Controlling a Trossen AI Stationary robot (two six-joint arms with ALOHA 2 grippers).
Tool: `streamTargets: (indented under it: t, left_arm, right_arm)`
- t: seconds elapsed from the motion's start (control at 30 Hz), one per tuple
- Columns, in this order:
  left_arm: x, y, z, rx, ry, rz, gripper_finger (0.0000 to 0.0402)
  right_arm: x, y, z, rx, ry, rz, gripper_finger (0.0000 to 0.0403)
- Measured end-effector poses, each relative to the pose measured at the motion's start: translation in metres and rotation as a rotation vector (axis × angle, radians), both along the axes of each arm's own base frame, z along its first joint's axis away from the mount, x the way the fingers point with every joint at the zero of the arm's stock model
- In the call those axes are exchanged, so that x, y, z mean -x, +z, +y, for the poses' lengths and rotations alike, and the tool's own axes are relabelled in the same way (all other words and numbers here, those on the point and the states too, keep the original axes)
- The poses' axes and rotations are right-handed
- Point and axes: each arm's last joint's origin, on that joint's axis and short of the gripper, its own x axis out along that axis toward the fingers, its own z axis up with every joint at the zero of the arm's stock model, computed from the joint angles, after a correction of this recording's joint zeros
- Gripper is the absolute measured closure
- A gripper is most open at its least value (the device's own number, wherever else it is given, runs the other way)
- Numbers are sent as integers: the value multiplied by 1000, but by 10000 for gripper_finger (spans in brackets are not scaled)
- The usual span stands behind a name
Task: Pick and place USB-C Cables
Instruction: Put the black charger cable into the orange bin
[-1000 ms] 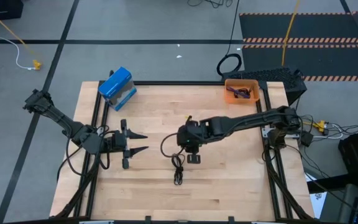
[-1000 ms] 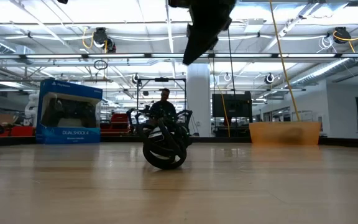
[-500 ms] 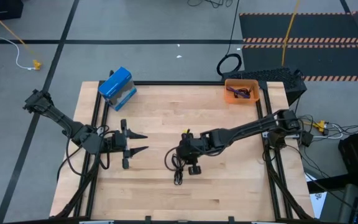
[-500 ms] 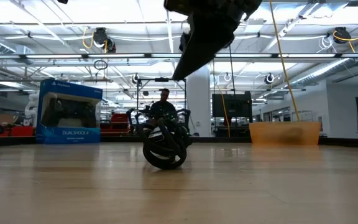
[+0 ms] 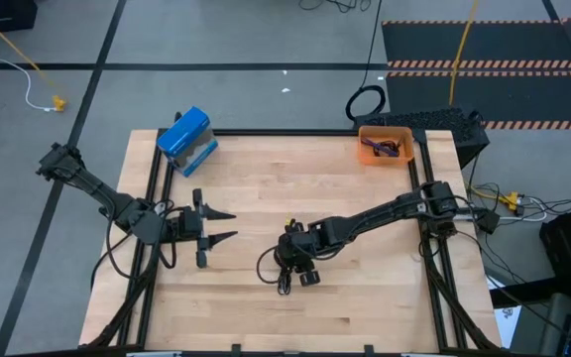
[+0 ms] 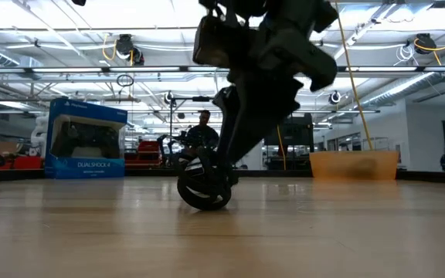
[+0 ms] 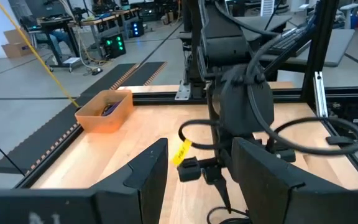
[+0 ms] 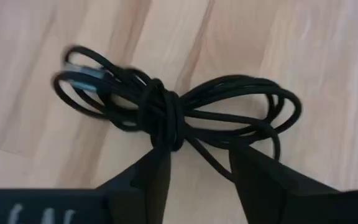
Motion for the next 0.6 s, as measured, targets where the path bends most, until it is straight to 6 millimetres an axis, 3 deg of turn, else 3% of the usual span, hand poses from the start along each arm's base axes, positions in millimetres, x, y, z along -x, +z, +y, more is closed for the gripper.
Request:
streamTargets:
  t: [0.13, 0.33, 0.6]
  left_arm:
    - [0, 0, 0, 0, 0, 0, 220]
    - [0, 0, 0, 2, 0, 0, 220]
    - [0, 0, 0, 2, 0, 0, 220]
  right_arm:
    - [-1, -7, 0, 29, 47, 3, 229]
    - [-2, -15, 2, 37, 96, -47, 234]
    - [2, -17, 16, -99, 139, -27, 243]
